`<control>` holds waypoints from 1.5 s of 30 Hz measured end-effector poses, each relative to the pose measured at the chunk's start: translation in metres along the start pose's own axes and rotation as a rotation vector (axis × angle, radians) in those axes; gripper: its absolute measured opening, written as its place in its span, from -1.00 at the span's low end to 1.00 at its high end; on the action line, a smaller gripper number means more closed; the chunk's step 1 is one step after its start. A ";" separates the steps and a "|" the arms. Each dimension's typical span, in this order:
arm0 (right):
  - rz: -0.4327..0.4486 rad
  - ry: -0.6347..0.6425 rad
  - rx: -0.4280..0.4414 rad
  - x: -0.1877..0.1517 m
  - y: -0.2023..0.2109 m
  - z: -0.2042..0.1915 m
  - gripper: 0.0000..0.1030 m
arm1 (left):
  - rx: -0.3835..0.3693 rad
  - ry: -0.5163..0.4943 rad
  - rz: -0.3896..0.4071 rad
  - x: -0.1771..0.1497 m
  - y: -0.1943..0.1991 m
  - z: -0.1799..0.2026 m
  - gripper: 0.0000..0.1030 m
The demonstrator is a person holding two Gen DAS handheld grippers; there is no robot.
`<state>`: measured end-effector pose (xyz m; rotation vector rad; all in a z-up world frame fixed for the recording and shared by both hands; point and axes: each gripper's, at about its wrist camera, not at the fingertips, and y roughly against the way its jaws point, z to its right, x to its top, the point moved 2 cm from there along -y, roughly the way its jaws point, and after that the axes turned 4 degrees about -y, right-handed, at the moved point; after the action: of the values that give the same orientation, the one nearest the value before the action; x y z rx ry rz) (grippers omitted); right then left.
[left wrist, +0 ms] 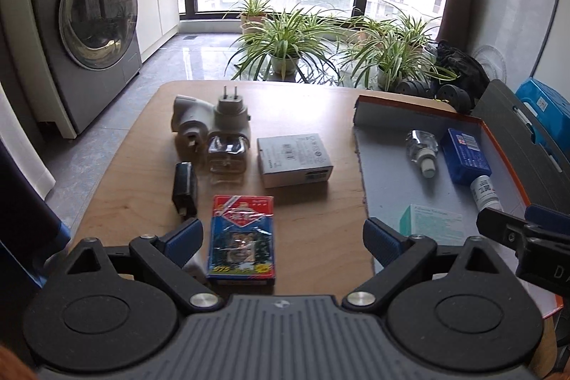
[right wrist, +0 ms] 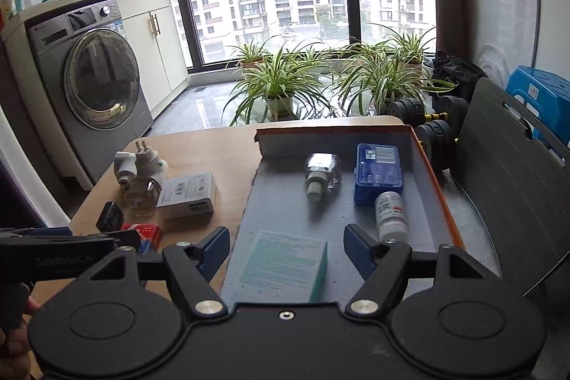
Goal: Organize rigid objects
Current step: 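Move left gripper toward the white charger while right gripper approaches the tiger card box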
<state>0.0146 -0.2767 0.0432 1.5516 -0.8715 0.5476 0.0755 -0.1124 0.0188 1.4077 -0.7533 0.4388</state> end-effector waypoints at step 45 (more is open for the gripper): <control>-0.065 0.117 0.075 -0.032 -0.011 -0.066 0.62 | 0.128 0.267 -0.015 -0.047 -0.011 -0.145 0.98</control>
<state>0.0127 -0.2049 0.0232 1.5937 -0.7158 0.6234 0.0801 0.0351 -0.0207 1.4375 -0.5048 0.6586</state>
